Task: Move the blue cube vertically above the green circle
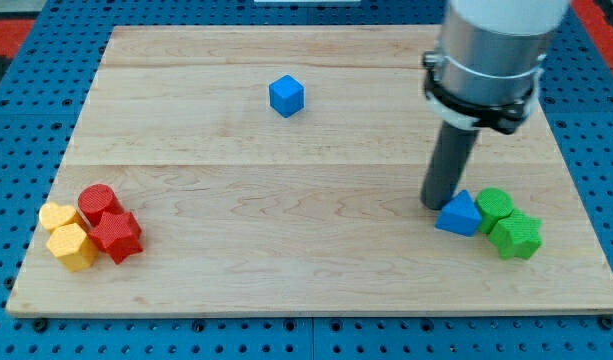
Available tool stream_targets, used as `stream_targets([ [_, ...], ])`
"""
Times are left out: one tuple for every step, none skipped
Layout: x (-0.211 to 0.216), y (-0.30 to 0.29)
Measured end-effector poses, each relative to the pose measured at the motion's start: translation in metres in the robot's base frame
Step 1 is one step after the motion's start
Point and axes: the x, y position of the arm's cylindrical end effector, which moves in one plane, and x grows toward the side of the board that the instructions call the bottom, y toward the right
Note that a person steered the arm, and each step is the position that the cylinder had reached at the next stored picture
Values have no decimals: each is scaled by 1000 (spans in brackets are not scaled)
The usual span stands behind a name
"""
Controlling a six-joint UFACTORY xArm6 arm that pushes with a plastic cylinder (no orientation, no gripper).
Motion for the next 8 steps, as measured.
stream_targets([
  [-21, -48],
  [-35, -148],
  [-71, -228],
  [-143, -249],
  [-171, -186],
  [-154, -74],
  [-186, -75],
  [-176, -35],
])
